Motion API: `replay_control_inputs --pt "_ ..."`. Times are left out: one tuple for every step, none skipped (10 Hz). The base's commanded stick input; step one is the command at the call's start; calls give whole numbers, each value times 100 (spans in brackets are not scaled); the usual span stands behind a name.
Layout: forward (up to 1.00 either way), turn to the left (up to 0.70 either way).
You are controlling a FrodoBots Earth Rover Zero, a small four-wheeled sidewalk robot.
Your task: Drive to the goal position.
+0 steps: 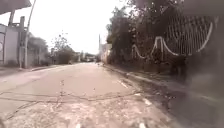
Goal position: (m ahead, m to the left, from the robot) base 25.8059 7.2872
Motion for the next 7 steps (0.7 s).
replay_control_inputs --pt "70 0" --pt "70 0" --pt "70 0" --pt "70 0" --pt "70 0" --pt "70 0" --pt "70 0"
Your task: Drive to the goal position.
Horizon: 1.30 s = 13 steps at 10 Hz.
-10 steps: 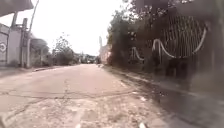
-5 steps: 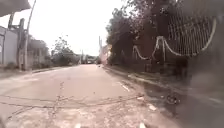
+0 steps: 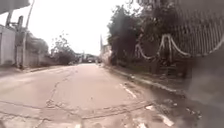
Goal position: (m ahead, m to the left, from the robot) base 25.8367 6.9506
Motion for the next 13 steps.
replay_control_inputs --pt "79 0" --pt "85 0" --pt "85 0" --pt "85 0" --pt "85 0" --pt "85 0" --pt "85 0" --pt "85 0" --pt "85 0" --pt "85 0" --pt "85 0" --pt "85 0" --pt "85 0"
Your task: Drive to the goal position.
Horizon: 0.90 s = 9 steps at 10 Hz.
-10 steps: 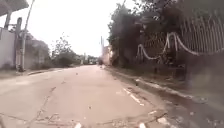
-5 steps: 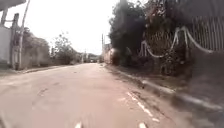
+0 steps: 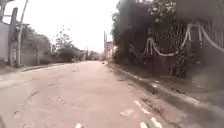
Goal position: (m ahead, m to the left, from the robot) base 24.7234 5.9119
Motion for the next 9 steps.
replay_control_inputs --pt "85 0" --pt "85 0" --pt "85 0" --pt "85 0" --pt "85 0" --pt "85 0" --pt "85 0" --pt "85 0" --pt "85 0"
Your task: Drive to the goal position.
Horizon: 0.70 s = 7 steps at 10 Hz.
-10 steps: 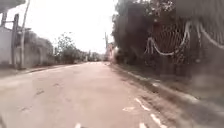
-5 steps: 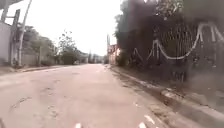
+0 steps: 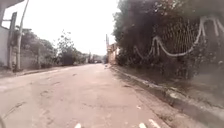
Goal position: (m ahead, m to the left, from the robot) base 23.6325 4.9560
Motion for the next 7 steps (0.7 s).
replay_control_inputs --pt "85 0" --pt "85 0" --pt "85 0" --pt "85 0" --pt "85 0" --pt "85 0" --pt "85 0"
